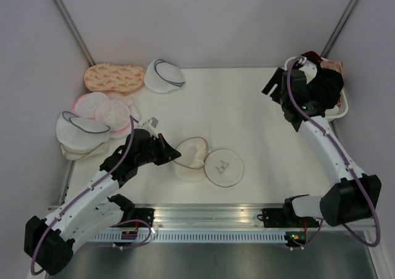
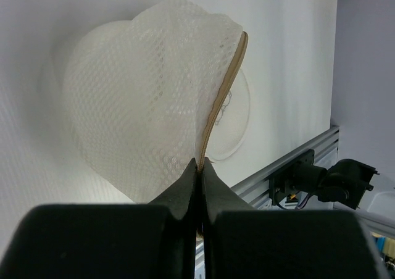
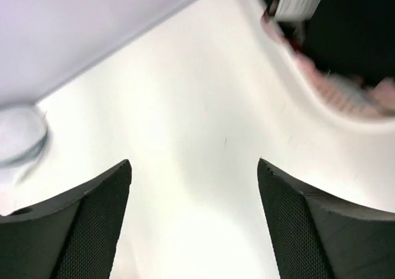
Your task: Unzip the laundry bag and remove the bra
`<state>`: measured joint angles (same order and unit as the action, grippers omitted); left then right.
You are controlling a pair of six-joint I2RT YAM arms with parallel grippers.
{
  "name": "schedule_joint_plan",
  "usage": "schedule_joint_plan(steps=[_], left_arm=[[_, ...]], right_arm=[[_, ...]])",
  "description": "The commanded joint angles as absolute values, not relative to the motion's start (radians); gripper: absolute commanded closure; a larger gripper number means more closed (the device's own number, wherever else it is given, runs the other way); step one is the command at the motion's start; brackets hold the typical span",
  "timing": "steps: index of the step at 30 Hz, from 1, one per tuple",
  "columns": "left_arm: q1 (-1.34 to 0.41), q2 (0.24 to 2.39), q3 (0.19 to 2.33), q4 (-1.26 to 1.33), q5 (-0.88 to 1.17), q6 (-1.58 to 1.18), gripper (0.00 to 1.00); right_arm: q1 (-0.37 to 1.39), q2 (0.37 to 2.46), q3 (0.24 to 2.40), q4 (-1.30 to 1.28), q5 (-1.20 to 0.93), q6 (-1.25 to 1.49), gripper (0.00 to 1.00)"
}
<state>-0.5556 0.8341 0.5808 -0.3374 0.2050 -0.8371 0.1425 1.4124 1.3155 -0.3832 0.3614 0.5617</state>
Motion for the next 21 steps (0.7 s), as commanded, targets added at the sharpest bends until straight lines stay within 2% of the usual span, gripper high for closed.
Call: schedule_joint_plan(steps=[1,4,5,9,15,21], left_arm=[[-0.549,0.802,0.558,-0.295,0.169,-0.853,0.98],[-0.549,0.781,0.532,-0.29,0.152,-0.865,0.98],[-0.549,0.778,0.519,-0.288,0.147,-0.87,0.98],[-0.549,0.776,0.492,-0.262,0.158,-0.891,0.98],[-0.549,0.785,0.446,-0.201,0.184,-0.923,0.98],[-0.549,0.773,0.44,-0.195,0.195,-0.93,0.98]], right_arm=[[0.248,1.264,1.061,-0.335,0.316,0.642,0.14],[0.359,1.105,0.818,-0.298,0.318,0.716,0.2],[0.388,1.032,0.771,-0.299,0.33,0.776,0.29],[0.576,0.908,0.56,-0.316,0.31,0.945,0.46],[0.822,0.919,0.477,-0.315,0.361,1.1,0.48],[0.919,1.009,0.428,-0.252,0.37,1.201,0.49]])
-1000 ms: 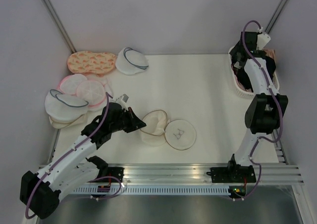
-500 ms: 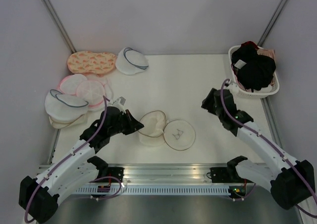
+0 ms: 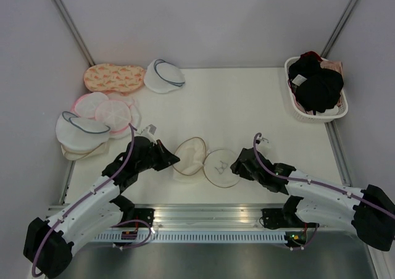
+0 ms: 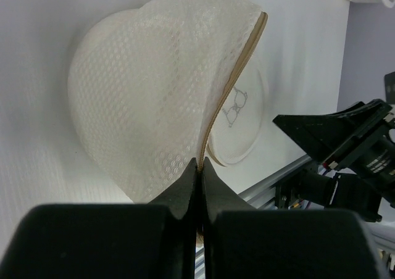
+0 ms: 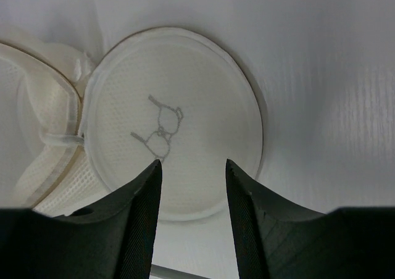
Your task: Unzip the laundry bag and remove the bra
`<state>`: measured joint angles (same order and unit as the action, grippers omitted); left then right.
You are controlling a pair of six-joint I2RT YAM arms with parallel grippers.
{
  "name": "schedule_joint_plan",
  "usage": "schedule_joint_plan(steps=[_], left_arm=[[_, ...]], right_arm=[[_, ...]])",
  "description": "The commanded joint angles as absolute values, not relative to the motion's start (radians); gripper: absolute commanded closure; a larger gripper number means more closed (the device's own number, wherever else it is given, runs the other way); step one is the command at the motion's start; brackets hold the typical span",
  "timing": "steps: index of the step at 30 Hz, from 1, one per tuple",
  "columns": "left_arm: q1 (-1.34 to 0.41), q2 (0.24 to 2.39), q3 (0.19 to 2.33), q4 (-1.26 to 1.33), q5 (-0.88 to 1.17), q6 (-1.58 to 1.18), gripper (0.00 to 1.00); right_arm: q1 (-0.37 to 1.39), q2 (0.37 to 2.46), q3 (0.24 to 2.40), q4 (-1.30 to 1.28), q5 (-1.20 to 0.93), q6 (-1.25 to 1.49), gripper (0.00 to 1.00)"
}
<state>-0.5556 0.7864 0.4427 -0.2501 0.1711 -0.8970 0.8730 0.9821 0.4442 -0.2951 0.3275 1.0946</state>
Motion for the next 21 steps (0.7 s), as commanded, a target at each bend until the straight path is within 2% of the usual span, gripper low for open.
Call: schedule_joint_plan(steps=[1,10,21], left_arm=[[-0.549,0.77,0.44,-0.195,0.196,-0.931,0.98],[-0.549,0.784,0.442,-0.193,0.196,-0.928,0.98],[-0.549,0.787,0.439,-0.193,0.209,-0.93,0.98]], right_arm=[[0.936,1.017,0.429,-0.261,0.385,1.23,0.49],[1.124,1.083,0.548,-0.446,0.517,1.31,0.4],[1.27,1.131,0.451,-0.502,0.623,1.598,0.37]])
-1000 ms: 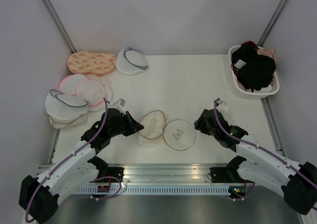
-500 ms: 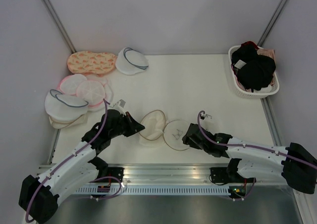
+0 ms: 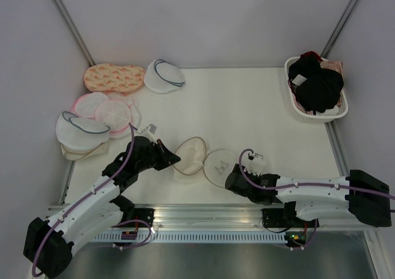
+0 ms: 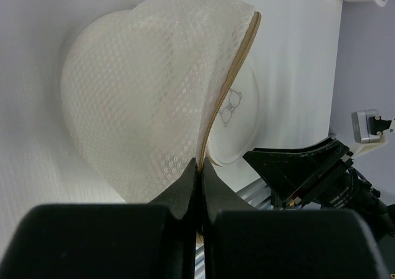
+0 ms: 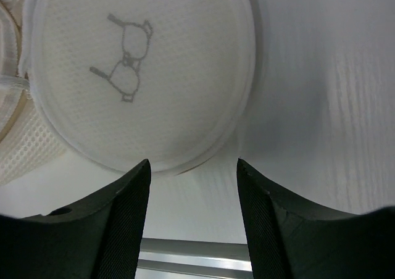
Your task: Unzip the laundry bag and remove the bra
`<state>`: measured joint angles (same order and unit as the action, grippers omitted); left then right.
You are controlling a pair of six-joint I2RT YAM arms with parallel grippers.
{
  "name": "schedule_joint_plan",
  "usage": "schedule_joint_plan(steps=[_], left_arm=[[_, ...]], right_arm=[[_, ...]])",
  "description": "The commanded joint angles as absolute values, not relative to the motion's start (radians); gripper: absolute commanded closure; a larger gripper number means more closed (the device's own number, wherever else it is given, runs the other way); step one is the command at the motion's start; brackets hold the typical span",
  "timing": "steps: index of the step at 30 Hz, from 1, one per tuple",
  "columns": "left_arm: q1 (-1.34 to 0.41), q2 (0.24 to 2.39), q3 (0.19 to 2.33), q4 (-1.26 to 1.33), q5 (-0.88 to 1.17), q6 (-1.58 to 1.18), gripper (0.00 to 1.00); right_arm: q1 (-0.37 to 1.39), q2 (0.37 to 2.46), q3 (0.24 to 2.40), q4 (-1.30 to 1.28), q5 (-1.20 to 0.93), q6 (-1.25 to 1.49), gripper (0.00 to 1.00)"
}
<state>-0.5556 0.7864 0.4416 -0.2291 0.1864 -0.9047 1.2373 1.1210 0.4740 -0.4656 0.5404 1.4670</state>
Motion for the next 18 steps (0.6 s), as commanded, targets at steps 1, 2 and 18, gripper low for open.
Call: schedule_joint_plan(steps=[1,2,18], left_arm=[[-0.549,0.788,0.439,-0.193,0.21,-0.93,0.98],[-0.549,0.787,0.437,-0.192,0.21,-0.93,0.98],[-0.549,0.765,0.419,-0.193,0.227,-0.94,0.98]], right_arm=[[1.278,1.14,0.445,-0.5,0.629,1.632,0.37],[1.284,1.144,0.433,-0.486,0.63,1.646,0.36],[1.312,1.191,0.458,-0.466,0.827,1.663,0.99]])
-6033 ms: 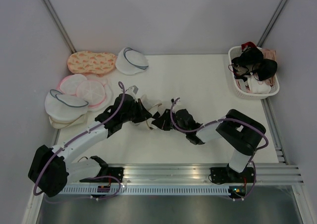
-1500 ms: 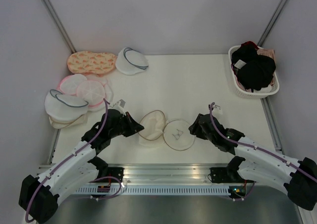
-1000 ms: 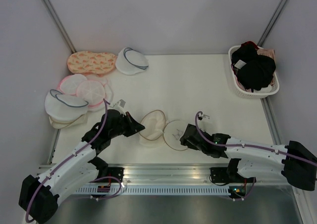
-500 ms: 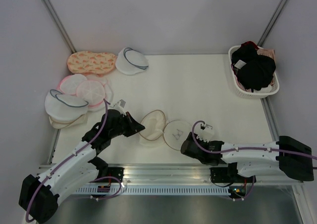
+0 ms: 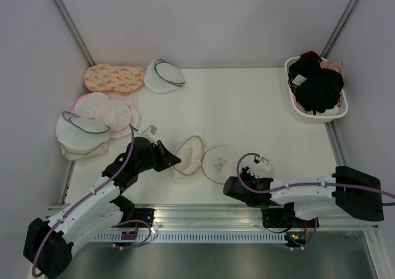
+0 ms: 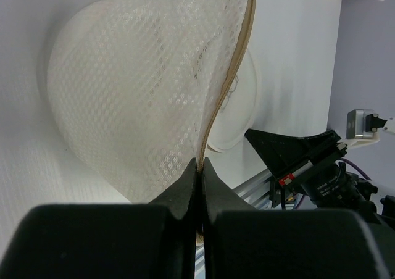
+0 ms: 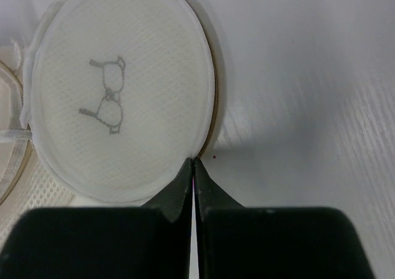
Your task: Unzip the laundry bag and remove the bra
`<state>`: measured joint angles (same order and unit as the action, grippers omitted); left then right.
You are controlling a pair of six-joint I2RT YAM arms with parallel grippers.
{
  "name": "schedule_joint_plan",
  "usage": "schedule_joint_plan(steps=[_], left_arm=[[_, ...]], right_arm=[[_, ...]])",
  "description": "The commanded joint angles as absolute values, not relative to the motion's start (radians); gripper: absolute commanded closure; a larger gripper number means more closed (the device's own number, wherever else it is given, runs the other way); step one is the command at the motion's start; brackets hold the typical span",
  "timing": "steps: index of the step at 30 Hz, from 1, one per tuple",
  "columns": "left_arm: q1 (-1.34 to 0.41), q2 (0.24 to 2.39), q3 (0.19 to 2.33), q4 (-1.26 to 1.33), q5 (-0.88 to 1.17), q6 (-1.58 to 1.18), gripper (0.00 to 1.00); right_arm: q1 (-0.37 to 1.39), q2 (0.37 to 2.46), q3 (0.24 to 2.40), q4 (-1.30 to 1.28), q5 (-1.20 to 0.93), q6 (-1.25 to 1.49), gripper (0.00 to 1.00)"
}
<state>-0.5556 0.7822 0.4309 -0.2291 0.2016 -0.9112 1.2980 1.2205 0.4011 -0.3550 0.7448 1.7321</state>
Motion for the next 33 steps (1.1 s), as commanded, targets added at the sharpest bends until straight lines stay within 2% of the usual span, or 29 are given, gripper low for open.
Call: schedule_joint_plan(steps=[1,2,3,6,10,14,17,18,20,25,33], left_arm=[[-0.549,0.762,0.416,-0.193,0.227,-0.942,0.98],[-0.549,0.759,0.416,-0.193,0.224,-0.942,0.98],[-0.549,0.758,0.41,-0.192,0.219,-0.943,0.98],[-0.549,0.753,0.399,-0.178,0.216,-0.948,0.98],[-0.549,0.747,0.39,-0.15,0.213,-0.965,0.98],[-0.549,0.719,0.383,-0.117,0.201,-0.982,0.96],[-0.549,0.674,0.382,-0.109,0.166,-1.005,0.57],[-0.549,0.642,0.377,-0.113,0.152,-1.014,0.25],[-0.549,0.6,0.37,-0.123,0.102,-1.046,0.01],[-0.549,0.482,0.338,-0.152,0.02,-1.103,0.0],[-0.549,0.463,0.301,-0.178,0.003,-1.167,0.0]], right_arm=[[1.316,1.172,0.507,-0.448,0.874,1.598,1.0],[1.316,1.157,0.532,-0.405,0.882,1.486,1.0],[1.315,1.144,0.56,-0.349,0.876,1.246,1.0],[1.31,1.202,0.75,-0.337,0.858,0.958,0.99],[1.309,1.311,0.955,-0.292,0.776,0.681,1.0],[1.31,1.405,1.063,-0.275,0.695,0.493,1.0],[1.309,1.44,1.11,-0.252,0.637,0.384,1.0],[1.308,1.46,1.124,-0.255,0.614,0.359,1.0],[1.31,1.479,1.158,-0.267,0.603,0.313,1.0],[1.31,1.499,1.172,-0.252,0.531,0.265,1.0],[1.31,1.5,1.166,-0.219,0.368,0.184,1.0]])
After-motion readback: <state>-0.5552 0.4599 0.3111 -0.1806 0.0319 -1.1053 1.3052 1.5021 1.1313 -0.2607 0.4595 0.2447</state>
